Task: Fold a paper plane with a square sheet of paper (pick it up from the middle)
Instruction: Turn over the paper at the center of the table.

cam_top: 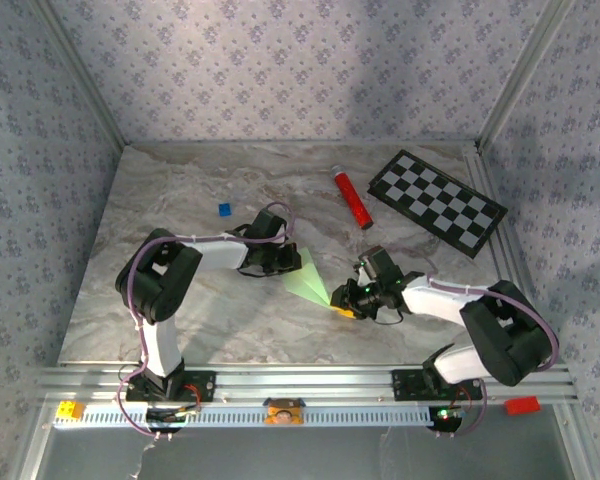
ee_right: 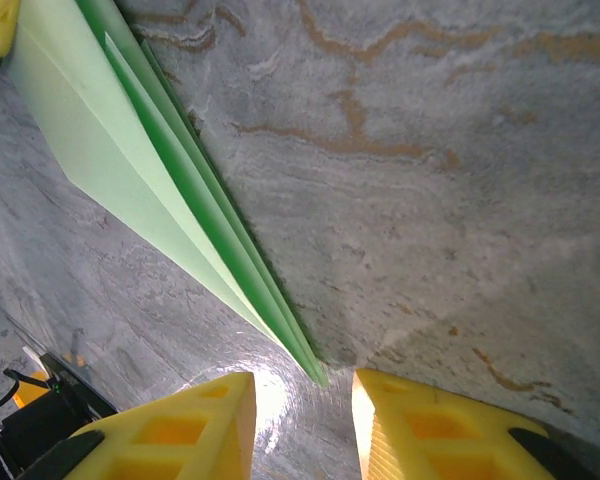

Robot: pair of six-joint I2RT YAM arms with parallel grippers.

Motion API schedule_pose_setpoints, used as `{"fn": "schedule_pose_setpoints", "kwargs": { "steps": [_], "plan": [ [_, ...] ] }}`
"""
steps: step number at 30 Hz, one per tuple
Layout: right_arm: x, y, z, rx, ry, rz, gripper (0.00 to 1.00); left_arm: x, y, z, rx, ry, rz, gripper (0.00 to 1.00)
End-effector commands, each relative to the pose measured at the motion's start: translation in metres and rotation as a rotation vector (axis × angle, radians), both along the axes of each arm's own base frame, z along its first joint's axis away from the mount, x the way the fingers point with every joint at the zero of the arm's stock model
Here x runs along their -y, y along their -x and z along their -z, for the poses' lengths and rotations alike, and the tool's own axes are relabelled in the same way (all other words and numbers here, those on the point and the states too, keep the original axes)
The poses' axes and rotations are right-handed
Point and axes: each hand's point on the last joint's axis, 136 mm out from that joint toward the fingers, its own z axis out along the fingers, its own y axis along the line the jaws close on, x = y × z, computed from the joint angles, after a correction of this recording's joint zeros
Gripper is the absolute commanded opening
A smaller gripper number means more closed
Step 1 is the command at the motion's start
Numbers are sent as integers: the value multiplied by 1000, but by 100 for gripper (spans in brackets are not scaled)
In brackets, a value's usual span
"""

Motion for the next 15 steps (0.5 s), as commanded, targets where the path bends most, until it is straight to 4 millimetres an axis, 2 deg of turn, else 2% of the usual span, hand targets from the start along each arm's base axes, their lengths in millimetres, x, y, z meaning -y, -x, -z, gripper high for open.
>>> {"fn": "schedule_pose_setpoints", "kwargs": {
  "steps": [1,15],
  "plan": [
    [-10,-3,-4,-3,-21,-13,32,-13,11,12,-46,-57,-17,7],
    [-17,-9,-8,20,-56,-19,27,-14,10,12,-50,-58,-19,7]
  ]
}}
